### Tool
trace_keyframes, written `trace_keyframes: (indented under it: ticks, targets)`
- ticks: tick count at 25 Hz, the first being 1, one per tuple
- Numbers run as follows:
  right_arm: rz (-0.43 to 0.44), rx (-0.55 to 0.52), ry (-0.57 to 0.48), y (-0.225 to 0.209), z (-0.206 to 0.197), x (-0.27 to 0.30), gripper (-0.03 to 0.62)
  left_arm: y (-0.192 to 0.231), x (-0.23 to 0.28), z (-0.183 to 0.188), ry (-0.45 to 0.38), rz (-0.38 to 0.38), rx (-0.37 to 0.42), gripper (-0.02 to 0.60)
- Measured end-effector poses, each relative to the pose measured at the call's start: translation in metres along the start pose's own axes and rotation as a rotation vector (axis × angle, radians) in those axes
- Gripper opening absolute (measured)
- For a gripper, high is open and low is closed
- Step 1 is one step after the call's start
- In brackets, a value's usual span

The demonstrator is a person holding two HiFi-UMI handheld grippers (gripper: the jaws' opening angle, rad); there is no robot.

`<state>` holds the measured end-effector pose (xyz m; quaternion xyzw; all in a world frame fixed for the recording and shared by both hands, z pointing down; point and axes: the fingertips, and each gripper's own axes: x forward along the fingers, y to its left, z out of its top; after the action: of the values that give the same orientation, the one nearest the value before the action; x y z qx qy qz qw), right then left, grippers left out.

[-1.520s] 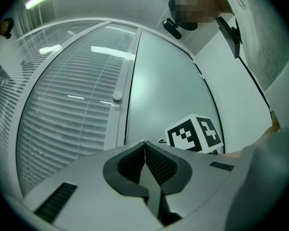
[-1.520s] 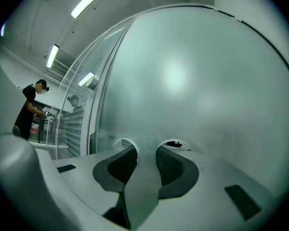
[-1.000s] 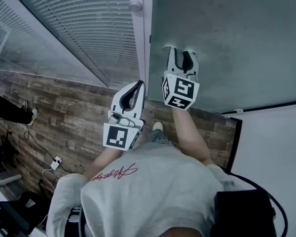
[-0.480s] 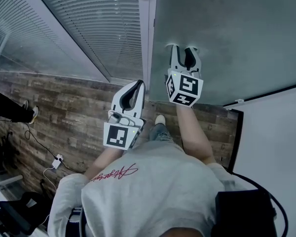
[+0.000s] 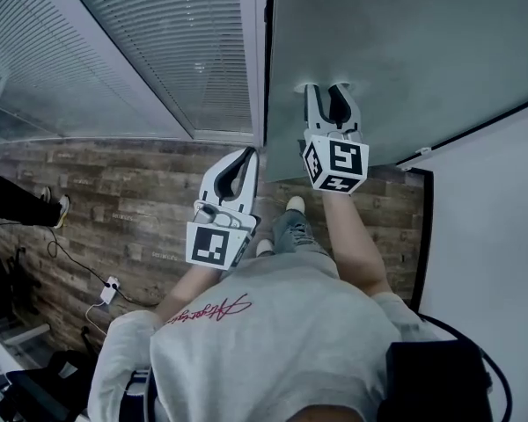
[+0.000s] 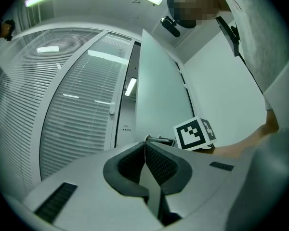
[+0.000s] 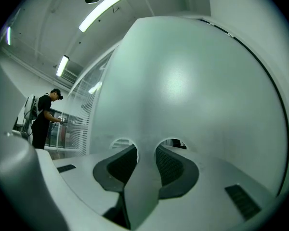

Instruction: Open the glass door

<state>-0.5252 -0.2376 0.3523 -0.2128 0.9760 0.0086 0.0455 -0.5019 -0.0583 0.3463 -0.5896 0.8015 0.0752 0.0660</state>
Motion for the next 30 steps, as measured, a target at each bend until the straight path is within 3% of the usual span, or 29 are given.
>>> trace_keyframes:
  ticks: [2,6,14,19,30]
  targets:
    - [0.037,0.003,-0.003,0.003,0.001,-0.016,0.13,-0.006,-0.006,-0.005,0.026,-0.009,-0.005,0.017]
    - [0.083,0.011,-0.01,0.007,0.004,-0.05,0.13,-0.031,-0.01,0.004,-0.011,-0.056,-0.013,0.017]
    - [0.14,0.015,-0.014,0.01,0.01,-0.112,0.13,-0.083,-0.033,0.008,-0.002,-0.079,0.018,0.017]
    - [0.185,0.013,-0.013,0.014,0.014,-0.154,0.13,-0.122,-0.066,0.004,0.032,-0.041,0.01,0.017]
    - [0.336,0.016,-0.013,0.009,0.03,-0.235,0.13,-0.221,-0.141,0.023,0.008,0.075,0.008,0.017]
